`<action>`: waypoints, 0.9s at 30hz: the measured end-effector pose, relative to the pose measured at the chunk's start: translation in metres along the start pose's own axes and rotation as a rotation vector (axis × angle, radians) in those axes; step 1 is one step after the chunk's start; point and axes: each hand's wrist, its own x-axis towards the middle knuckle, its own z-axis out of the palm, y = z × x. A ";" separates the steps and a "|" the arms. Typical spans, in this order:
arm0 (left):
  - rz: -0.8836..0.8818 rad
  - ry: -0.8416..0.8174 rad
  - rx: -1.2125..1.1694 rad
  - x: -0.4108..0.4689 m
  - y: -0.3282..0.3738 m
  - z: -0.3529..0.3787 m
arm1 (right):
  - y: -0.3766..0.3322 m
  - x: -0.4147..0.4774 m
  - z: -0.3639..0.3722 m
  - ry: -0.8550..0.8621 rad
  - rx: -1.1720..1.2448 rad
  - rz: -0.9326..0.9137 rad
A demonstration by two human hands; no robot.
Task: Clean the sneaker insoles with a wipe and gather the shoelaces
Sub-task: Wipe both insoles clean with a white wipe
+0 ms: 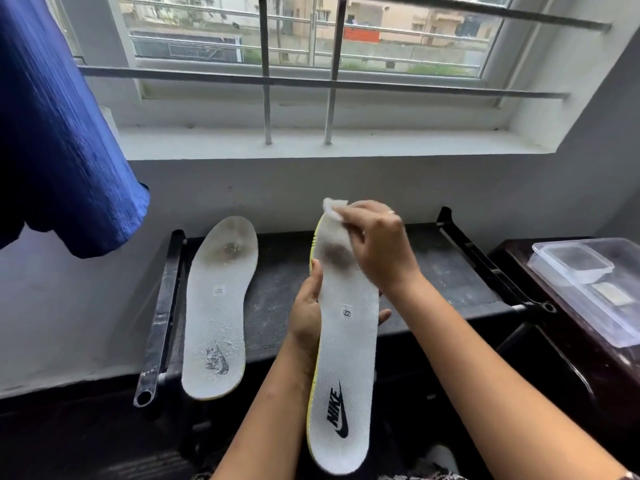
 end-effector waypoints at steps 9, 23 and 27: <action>-0.042 -0.099 0.049 0.001 0.001 -0.006 | 0.019 -0.001 0.009 -0.017 -0.088 0.165; 0.038 0.123 0.034 -0.002 0.009 -0.007 | -0.022 -0.070 -0.012 -0.354 0.306 0.085; 0.121 0.116 0.042 -0.002 0.014 -0.007 | -0.028 -0.074 -0.037 -0.636 0.412 0.092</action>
